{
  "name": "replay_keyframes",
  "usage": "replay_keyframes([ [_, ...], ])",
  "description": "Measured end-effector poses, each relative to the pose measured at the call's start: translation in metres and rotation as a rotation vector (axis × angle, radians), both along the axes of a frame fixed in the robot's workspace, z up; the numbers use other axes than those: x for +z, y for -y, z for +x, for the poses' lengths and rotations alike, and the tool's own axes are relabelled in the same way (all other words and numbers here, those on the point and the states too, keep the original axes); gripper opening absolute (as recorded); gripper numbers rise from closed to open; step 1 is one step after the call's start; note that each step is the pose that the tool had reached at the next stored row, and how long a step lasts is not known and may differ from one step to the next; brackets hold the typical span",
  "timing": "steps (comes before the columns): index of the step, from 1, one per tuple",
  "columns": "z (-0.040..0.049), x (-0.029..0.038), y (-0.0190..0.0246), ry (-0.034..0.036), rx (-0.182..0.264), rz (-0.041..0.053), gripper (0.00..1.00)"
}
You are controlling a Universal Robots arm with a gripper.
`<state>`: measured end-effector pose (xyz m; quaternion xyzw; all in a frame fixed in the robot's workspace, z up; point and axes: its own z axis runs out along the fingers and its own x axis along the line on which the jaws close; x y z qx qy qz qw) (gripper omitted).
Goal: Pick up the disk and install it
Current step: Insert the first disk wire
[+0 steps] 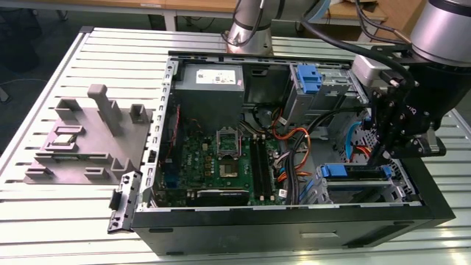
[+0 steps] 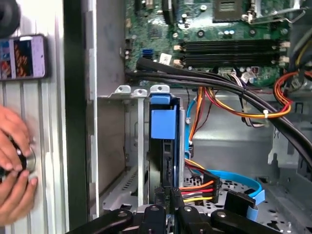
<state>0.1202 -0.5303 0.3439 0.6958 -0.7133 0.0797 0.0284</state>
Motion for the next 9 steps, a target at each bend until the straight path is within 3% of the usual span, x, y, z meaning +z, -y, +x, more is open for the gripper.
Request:
replay_keyframes([
  [2,-0.0001,-0.0004,0.0000,0.0000,-0.026,-0.0001,0.16],
  [6,0.0000,-0.0006,0.0000,0.0000,-0.027,0.0022,0.16],
  [9,0.0000,-0.0012,0.0011,0.0004,-0.027,0.0258,0.16],
])
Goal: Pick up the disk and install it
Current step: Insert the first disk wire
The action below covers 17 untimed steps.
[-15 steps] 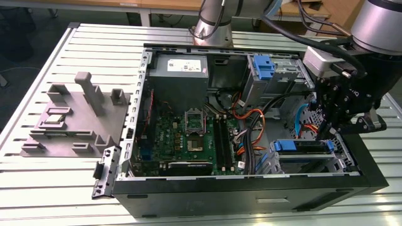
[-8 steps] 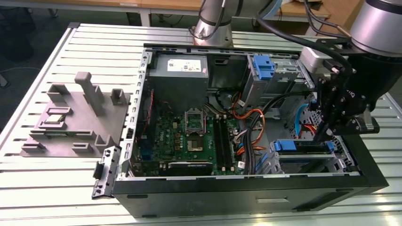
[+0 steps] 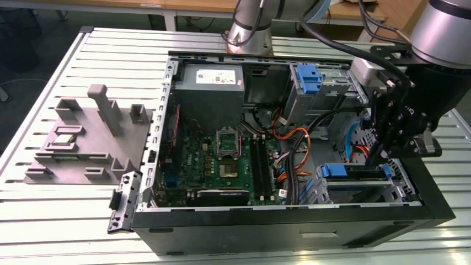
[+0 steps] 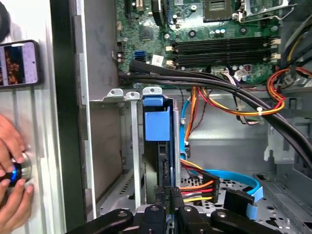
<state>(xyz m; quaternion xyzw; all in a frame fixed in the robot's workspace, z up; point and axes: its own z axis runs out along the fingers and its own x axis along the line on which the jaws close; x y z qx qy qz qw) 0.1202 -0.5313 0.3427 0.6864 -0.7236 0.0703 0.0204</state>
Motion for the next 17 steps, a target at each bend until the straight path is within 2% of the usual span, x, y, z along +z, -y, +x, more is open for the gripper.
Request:
replay_keyframes([
  [1,0.0000,-0.0002,0.0012,0.0003,0.000,0.0163,0.16],
  [2,0.0000,-0.0004,0.0027,0.0005,0.000,0.0267,0.16],
  [4,0.0000,-0.0009,0.0050,0.0015,0.000,0.0317,0.16],
  [8,0.0001,-0.0013,0.0055,0.0026,0.000,0.0331,0.16],
  [11,0.0000,-0.0026,0.0071,0.0032,0.000,0.0535,0.16],
  [13,-0.0001,-0.0031,0.0092,0.0040,0.000,0.0751,0.16],
  [14,0.0000,-0.0036,0.0101,0.0053,0.000,0.0802,0.16],
  [17,0.0000,-0.0044,0.0105,0.0060,0.000,0.0809,0.16],
])
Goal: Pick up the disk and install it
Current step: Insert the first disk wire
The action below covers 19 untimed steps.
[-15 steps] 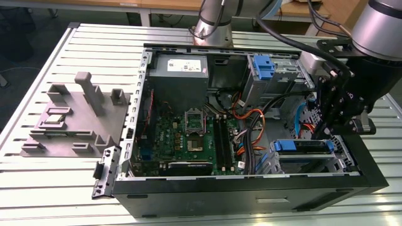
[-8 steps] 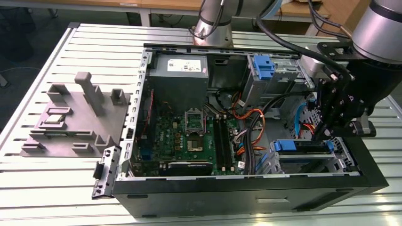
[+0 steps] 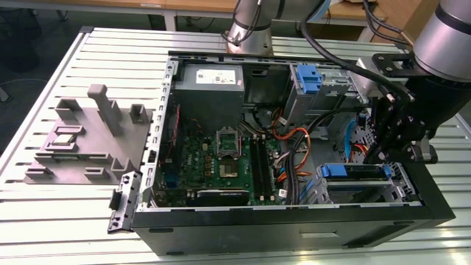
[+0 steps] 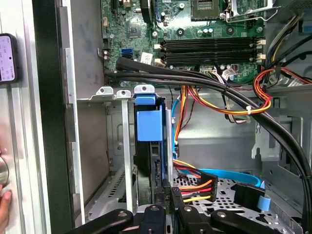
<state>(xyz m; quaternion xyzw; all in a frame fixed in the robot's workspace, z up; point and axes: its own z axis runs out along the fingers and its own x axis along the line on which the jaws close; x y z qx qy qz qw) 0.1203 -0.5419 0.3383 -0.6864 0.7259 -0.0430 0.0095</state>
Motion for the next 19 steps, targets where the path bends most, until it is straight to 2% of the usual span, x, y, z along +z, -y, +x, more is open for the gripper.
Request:
replay_keyframes([
  [5,-0.0001,-0.0024,0.0002,0.0001,-0.019,0.0001,0.16],
  [8,-0.0001,-0.0027,0.0021,0.0001,-0.019,0.0000,0.16],
  [13,-0.0013,-0.0031,0.0036,0.0000,0.006,0.0001,0.16],
  [19,-0.0014,-0.0042,0.0043,0.0001,0.006,0.0000,0.16],
])
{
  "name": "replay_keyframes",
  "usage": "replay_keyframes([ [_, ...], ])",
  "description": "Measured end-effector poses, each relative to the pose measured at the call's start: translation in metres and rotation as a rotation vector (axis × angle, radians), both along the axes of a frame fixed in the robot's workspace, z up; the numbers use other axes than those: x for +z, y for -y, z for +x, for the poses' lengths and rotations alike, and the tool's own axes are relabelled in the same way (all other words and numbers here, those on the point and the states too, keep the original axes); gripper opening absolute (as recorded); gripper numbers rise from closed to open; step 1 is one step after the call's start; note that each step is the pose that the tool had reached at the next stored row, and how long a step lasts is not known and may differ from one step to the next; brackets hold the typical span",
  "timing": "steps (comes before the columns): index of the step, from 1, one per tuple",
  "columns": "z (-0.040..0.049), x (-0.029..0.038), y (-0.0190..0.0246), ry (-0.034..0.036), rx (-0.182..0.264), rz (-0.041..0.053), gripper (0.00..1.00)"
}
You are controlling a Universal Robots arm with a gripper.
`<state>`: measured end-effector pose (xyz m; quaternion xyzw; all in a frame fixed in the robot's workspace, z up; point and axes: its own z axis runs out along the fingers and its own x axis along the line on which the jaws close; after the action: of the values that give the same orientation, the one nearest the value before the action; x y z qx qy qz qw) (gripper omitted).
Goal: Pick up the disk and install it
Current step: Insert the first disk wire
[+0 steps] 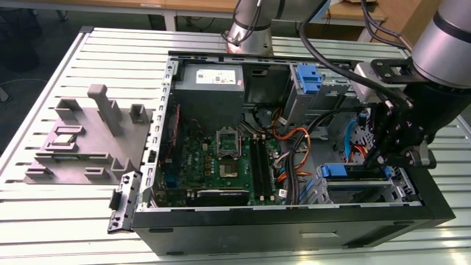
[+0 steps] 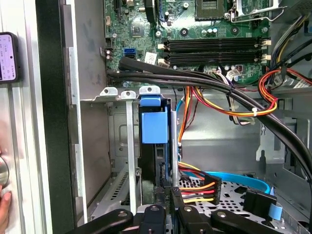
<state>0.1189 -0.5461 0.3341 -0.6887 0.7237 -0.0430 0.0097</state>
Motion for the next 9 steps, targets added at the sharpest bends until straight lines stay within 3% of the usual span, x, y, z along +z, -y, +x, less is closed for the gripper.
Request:
replay_keyframes([
  [9,0.0006,-0.0006,0.0005,0.0000,0.000,0.0002,0.16],
])
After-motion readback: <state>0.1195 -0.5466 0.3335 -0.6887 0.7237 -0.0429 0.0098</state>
